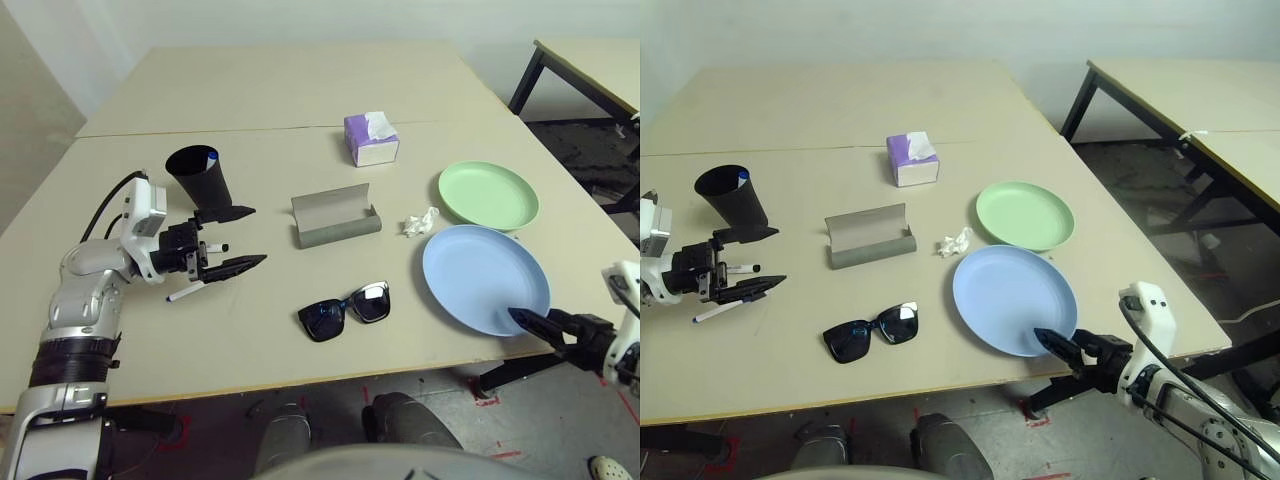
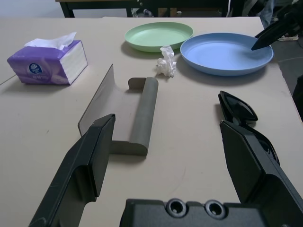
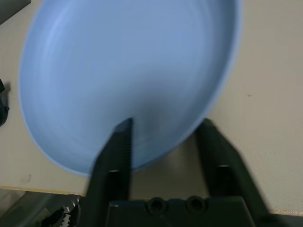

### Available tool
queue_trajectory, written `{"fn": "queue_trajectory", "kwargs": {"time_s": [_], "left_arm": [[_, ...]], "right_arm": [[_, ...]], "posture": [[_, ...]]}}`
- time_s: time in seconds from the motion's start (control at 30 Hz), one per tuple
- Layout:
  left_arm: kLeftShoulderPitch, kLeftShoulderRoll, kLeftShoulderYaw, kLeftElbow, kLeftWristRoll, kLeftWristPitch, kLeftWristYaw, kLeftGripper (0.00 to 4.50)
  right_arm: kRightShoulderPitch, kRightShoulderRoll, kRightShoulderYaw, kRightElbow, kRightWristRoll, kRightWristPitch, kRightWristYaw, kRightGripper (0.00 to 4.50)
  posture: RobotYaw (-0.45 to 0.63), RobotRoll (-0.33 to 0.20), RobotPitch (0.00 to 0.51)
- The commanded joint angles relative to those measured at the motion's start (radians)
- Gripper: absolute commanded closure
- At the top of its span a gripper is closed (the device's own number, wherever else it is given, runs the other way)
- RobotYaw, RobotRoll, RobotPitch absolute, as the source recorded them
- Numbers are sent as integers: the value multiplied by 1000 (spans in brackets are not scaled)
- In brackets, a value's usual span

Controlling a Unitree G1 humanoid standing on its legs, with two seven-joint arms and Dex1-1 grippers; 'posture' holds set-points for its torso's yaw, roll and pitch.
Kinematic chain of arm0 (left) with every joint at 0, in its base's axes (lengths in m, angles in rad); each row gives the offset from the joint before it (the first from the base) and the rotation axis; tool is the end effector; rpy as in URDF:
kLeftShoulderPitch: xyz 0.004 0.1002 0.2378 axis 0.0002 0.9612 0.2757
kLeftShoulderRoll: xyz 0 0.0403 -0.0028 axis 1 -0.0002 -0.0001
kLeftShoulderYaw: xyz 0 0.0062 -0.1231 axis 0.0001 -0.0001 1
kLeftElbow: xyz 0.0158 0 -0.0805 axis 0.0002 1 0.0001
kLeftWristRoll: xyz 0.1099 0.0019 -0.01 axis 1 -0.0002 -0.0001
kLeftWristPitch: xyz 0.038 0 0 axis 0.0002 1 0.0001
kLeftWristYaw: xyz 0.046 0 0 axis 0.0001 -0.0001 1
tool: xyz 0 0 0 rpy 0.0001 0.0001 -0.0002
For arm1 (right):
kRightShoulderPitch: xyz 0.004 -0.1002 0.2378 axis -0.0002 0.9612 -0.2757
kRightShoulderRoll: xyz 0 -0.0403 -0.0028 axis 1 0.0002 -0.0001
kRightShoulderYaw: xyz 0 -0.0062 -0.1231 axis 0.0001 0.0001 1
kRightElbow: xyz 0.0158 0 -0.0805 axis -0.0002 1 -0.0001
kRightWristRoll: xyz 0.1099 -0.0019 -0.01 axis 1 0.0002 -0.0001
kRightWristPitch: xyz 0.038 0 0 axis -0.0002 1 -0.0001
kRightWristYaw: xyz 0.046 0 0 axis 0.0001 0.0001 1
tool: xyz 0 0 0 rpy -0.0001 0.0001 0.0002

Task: Organize and tidy the items on the table.

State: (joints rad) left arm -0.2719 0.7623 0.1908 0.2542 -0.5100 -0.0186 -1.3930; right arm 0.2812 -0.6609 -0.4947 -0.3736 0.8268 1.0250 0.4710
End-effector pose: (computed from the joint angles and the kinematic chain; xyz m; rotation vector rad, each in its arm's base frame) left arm 0.2539 0.3378 0.1370 0.2841 -0.0279 -1.1296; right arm 0.1348 -0.3170 0.0990 0.2799 0.6434 0.2955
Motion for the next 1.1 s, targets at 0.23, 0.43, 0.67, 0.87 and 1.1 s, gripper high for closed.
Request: {"fn": "queue_trajectory", "kwargs": {"time_s": [0.23, 0.43, 0.67, 0.87, 1.1], "left_arm": [[23, 33, 4, 57, 32, -38, -38, 0], [25, 26, -5, 77, 46, -56, -44, 0], [49, 13, -16, 34, 52, -47, -29, 0], [94, 5, -16, -40, 41, -22, 1, 0], [109, 7, -10, -27, 43, -23, 6, 0]], "right_arm": [[-17, -16, -27, 14, 34, 46, 15, 4464], [-75, -53, -86, 6, 112, 138, -5, 4464], [-377, -121, -135, 118, 213, 330, -106, 4464], [-621, -130, -169, 250, 250, 534, -167, 4464], [-896, -137, -165, 436, 199, 589, -243, 4464]], "posture": [[-130, 0, 63], [-138, 0, 68], [-134, 0, 71], [-119, 0, 76], [-114, 0, 78]]}}
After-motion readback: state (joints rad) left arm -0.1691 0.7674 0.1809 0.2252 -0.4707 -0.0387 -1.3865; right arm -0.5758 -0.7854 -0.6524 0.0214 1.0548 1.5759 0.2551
